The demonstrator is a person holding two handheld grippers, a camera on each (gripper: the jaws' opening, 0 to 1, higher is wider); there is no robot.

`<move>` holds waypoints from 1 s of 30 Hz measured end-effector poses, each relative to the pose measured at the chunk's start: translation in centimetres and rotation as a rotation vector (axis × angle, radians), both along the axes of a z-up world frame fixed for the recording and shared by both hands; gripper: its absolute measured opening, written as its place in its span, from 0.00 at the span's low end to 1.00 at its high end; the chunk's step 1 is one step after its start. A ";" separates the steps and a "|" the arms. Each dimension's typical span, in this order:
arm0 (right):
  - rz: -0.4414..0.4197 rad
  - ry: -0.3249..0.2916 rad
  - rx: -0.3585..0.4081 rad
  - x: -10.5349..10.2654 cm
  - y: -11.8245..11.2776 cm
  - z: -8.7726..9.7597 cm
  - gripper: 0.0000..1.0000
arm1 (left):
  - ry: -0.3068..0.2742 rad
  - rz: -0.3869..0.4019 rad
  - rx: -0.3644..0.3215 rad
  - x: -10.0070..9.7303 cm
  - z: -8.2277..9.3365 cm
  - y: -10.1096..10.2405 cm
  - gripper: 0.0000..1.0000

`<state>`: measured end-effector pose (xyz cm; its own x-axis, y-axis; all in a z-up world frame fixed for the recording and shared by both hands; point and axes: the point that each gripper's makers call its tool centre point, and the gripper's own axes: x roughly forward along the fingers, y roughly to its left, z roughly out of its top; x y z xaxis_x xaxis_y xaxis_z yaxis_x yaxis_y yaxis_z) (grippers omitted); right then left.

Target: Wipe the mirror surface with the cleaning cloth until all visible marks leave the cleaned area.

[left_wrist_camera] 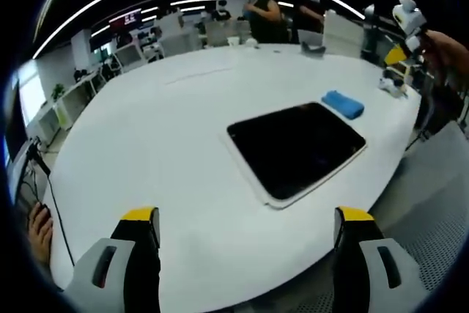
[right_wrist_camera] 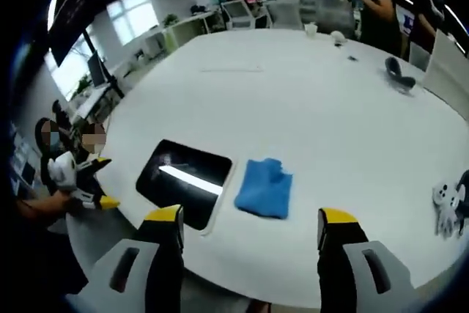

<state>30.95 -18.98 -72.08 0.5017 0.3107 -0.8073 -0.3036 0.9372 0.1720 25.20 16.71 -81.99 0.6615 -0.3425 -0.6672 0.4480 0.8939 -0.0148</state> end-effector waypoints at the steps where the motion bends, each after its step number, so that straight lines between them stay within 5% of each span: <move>1: -0.005 0.012 0.014 0.3 0.2 0.2 0.78 | 0.001 0.001 -0.002 0.0 0.0 0.0 0.99; 13: -0.010 0.174 0.082 3.6 1.7 1.1 0.82 | -0.003 -0.004 -0.005 0.0 0.0 -0.1 0.99; 17: 0.003 0.165 0.053 4.5 2.1 1.1 0.82 | -0.003 -0.004 -0.004 0.0 0.1 0.0 0.99; 30: -0.005 0.247 0.011 5.0 1.8 -4.0 0.67 | 0.001 0.000 -0.009 0.0 0.0 0.0 0.99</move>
<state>35.99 -17.20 -76.10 0.2907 0.3176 -0.9025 -0.2461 0.9364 0.2503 25.23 16.75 -82.02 0.6608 -0.3486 -0.6647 0.4479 0.8938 -0.0235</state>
